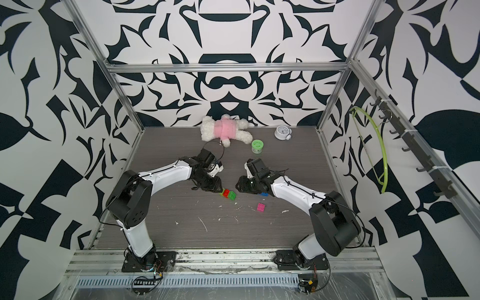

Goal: Assemble the letter y with lego
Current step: Adjust the lego brick at the center of the board.

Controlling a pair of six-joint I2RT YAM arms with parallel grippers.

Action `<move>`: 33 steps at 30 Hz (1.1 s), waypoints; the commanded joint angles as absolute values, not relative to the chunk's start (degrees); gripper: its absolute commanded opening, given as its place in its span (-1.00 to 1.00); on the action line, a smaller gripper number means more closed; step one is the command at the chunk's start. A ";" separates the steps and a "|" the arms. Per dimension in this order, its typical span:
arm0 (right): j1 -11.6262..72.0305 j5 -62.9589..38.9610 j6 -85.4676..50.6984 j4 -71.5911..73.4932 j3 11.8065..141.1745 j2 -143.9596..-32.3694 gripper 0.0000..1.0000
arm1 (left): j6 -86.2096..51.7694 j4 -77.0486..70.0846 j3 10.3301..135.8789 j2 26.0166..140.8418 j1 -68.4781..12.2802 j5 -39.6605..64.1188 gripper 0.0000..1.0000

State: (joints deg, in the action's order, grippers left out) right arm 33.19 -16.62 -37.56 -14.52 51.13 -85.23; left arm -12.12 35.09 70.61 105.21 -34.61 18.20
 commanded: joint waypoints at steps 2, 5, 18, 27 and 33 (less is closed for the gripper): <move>33.04 -17.49 -38.21 -13.19 50.90 -84.74 -0.09 | -12.61 36.03 72.41 106.61 -34.92 18.64 -0.21; 32.98 -17.67 -38.23 -13.10 50.82 -84.85 -0.09 | -12.90 35.99 72.60 106.87 -34.91 18.81 -0.27; 32.43 -18.41 -39.10 -13.03 50.63 -84.96 -0.06 | -14.39 34.69 71.06 106.35 -34.40 19.38 -0.45; 32.33 -19.84 -40.56 -11.96 50.11 -85.34 -0.03 | -16.63 33.10 69.31 105.66 -32.27 21.34 -0.55; 32.20 -20.86 -42.42 -10.67 49.41 -85.52 -0.03 | -18.79 31.74 67.79 105.85 -30.23 23.79 -0.56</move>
